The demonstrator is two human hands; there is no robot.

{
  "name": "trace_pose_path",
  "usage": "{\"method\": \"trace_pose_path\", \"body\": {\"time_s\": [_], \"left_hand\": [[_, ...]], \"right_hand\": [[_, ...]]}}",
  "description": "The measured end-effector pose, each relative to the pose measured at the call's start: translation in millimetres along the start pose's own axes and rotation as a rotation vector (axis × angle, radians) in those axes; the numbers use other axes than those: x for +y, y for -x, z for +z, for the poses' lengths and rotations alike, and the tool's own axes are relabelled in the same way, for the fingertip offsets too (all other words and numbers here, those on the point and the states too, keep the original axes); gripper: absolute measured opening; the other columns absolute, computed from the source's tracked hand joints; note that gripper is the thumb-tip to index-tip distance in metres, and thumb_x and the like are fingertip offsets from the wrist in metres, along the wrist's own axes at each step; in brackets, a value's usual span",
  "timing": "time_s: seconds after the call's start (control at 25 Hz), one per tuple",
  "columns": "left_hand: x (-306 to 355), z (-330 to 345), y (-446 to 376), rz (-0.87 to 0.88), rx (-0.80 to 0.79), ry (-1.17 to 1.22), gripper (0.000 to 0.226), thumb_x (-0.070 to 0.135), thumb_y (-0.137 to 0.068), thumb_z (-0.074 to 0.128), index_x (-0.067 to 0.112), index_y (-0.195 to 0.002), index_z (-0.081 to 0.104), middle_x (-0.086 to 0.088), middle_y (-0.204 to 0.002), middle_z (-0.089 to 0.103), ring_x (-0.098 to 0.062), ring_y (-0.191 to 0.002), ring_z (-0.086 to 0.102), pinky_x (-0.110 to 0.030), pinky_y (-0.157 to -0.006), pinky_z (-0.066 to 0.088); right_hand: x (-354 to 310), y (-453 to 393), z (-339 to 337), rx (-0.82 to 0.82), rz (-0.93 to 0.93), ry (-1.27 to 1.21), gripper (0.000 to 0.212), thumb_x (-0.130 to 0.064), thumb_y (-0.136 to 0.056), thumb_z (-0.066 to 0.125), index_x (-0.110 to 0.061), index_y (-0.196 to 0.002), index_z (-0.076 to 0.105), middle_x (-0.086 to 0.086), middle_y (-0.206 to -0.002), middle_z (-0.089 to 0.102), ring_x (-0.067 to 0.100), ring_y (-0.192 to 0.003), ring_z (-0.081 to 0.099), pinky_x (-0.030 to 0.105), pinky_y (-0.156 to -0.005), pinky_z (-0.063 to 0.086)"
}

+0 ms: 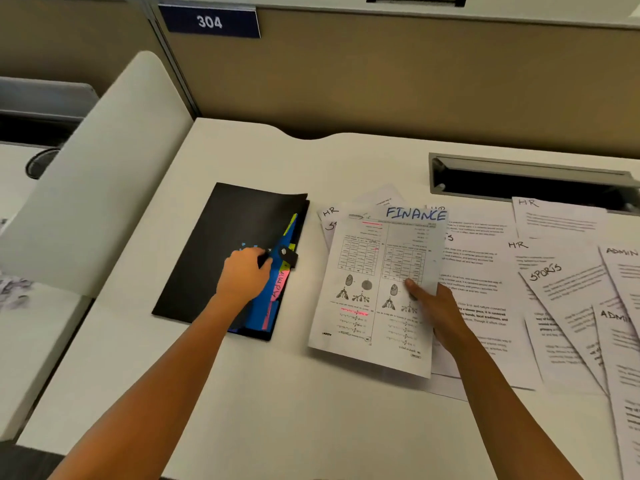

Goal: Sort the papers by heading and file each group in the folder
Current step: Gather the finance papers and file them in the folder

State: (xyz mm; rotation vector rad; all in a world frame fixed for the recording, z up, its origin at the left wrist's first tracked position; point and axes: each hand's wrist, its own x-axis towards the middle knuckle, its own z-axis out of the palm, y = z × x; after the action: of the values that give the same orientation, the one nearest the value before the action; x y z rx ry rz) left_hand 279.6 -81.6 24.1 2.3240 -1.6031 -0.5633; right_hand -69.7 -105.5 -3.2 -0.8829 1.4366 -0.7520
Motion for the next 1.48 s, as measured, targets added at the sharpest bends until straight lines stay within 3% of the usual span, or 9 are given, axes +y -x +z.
{"method": "trace_pose_path", "body": {"time_s": [0.2,0.48,0.68,0.8,1.08,1.16,1.32,1.4,1.48], "left_hand": [[-11,-36,4,-0.029,0.096,0.254,0.029,0.024,-0.095,0.058,0.009,-0.119,0.066,-0.008,-0.103,0.072,-0.01,-0.086,0.062,-0.021,-0.076,0.047],[-17,-43,6,-0.038,0.15,0.353,0.026,0.028,-0.095,0.058,0.01,-0.11,0.07,-0.002,-0.092,0.072,-0.006,-0.079,0.064,-0.013,-0.069,0.046],[-18,-40,9,-0.045,0.171,0.392,0.026,0.03,-0.095,0.058,0.011,-0.108,0.07,-0.005,-0.091,0.073,-0.015,-0.084,0.068,-0.019,-0.072,0.052],[-17,-38,10,-0.061,0.18,0.398,0.028,0.031,-0.094,0.058,0.01,-0.111,0.069,-0.001,-0.093,0.072,-0.006,-0.081,0.065,-0.015,-0.07,0.048],[-10,-29,12,-0.06,0.212,0.341,0.031,0.029,-0.094,0.059,0.009,-0.115,0.067,-0.006,-0.099,0.072,-0.009,-0.084,0.064,-0.022,-0.077,0.05],[-7,-26,13,-0.05,0.217,0.319,0.031,0.029,-0.094,0.059,0.008,-0.115,0.067,-0.007,-0.1,0.072,-0.009,-0.083,0.063,-0.02,-0.075,0.048],[-8,-24,14,-0.054,0.222,0.331,0.032,0.029,-0.094,0.059,0.008,-0.116,0.067,-0.008,-0.102,0.072,-0.008,-0.085,0.063,-0.021,-0.077,0.05],[-8,-25,13,-0.06,0.215,0.333,0.032,0.03,-0.094,0.059,0.008,-0.116,0.067,-0.007,-0.102,0.072,-0.008,-0.085,0.063,-0.021,-0.077,0.05],[-7,-24,14,-0.069,0.221,0.329,0.032,0.03,-0.094,0.058,0.008,-0.116,0.067,-0.006,-0.101,0.072,-0.008,-0.084,0.063,-0.02,-0.076,0.05]], "right_hand": [[2,-4,1,-0.028,0.012,0.033,0.023,-0.029,-0.091,0.065,-0.025,-0.113,0.062,0.003,-0.099,0.076,0.024,-0.083,0.075,0.045,-0.075,0.06],[-5,-9,-6,-0.055,0.023,0.2,0.01,-0.029,-0.093,0.062,-0.027,-0.103,0.061,-0.003,-0.089,0.074,0.013,-0.072,0.073,0.025,-0.057,0.054],[-1,-15,-4,-0.032,0.062,0.282,0.023,-0.032,-0.091,0.064,-0.016,-0.108,0.063,0.004,-0.093,0.073,0.023,-0.081,0.071,0.04,-0.075,0.057],[1,-14,3,0.011,0.031,0.376,0.021,-0.033,-0.09,0.065,-0.015,-0.101,0.063,0.006,-0.092,0.07,0.017,-0.073,0.066,0.034,-0.07,0.052],[5,-4,33,-0.004,-0.078,0.468,0.038,-0.026,-0.09,0.067,-0.009,-0.123,0.06,0.012,-0.112,0.07,0.02,-0.084,0.064,0.019,-0.061,0.046],[4,5,43,0.069,-0.109,0.488,0.05,-0.026,-0.085,0.073,-0.01,-0.129,0.054,0.014,-0.123,0.064,0.026,-0.098,0.063,0.025,-0.07,0.05],[-9,16,71,0.474,-0.338,0.756,0.082,-0.039,-0.076,0.078,-0.012,-0.14,0.034,0.012,-0.133,0.043,0.03,-0.122,0.04,0.048,-0.097,0.04],[-13,18,98,0.278,-0.432,0.652,0.063,-0.036,-0.082,0.073,-0.018,-0.134,0.043,0.002,-0.125,0.048,0.021,-0.117,0.044,0.044,-0.097,0.045],[-15,23,134,-0.089,-0.365,0.512,0.044,-0.029,-0.087,0.069,-0.02,-0.126,0.052,-0.004,-0.116,0.054,0.013,-0.107,0.051,0.042,-0.094,0.051]]}}
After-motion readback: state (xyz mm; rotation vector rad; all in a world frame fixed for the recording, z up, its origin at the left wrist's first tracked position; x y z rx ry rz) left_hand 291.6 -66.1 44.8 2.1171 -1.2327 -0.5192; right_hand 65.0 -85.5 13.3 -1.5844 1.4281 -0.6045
